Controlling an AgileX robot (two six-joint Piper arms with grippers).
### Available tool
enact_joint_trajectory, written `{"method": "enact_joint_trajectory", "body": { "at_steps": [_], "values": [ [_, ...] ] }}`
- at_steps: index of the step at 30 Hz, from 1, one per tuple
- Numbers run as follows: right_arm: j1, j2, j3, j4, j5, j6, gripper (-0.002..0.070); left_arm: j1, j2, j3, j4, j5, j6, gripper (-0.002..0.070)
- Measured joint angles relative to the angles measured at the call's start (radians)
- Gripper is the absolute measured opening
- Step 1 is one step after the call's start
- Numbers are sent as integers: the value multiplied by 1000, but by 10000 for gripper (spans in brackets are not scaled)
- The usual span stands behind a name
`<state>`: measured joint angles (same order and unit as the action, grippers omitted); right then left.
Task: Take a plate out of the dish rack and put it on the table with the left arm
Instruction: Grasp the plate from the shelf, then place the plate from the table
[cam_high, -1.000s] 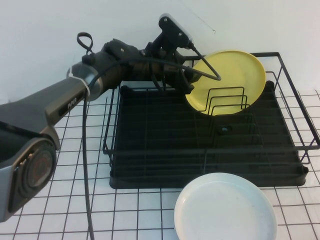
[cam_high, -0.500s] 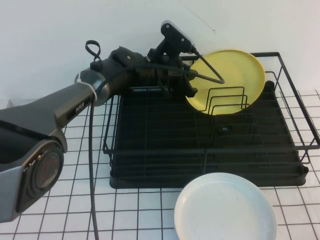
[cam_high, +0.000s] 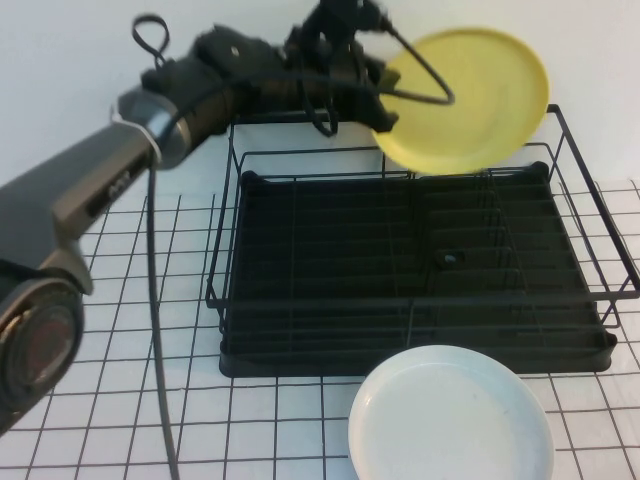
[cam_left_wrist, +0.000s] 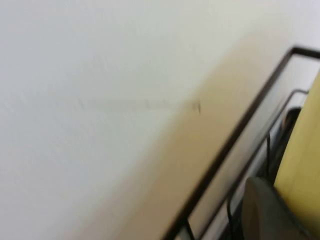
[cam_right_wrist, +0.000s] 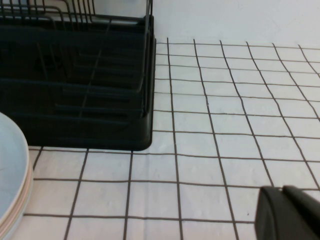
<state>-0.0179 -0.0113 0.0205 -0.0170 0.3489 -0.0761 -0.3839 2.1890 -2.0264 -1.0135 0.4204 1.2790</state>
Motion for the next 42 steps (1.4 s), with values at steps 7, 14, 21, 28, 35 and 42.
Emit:
{"method": "enact_joint_trajectory", "body": {
  "at_steps": [7, 14, 21, 28, 35, 42],
  "values": [
    [0, 0, 0, 0, 0, 0, -3, 0, -112, -7, 209, 18, -181, 46],
    [0, 0, 0, 0, 0, 0, -3, 0, -273, -7, 576, 187, -584, 46],
    [0, 0, 0, 0, 0, 0, -3, 0, -456, -9, 744, 438, -845, 45],
    [0, 0, 0, 0, 0, 0, -3, 0, -524, -12, 723, 662, -966, 45],
    [0, 0, 0, 0, 0, 0, -3, 0, -619, 199, 644, 649, -935, 45],
    [0, 0, 0, 0, 0, 0, -3, 0, -803, 654, 433, 450, -854, 45]
  ]
}}
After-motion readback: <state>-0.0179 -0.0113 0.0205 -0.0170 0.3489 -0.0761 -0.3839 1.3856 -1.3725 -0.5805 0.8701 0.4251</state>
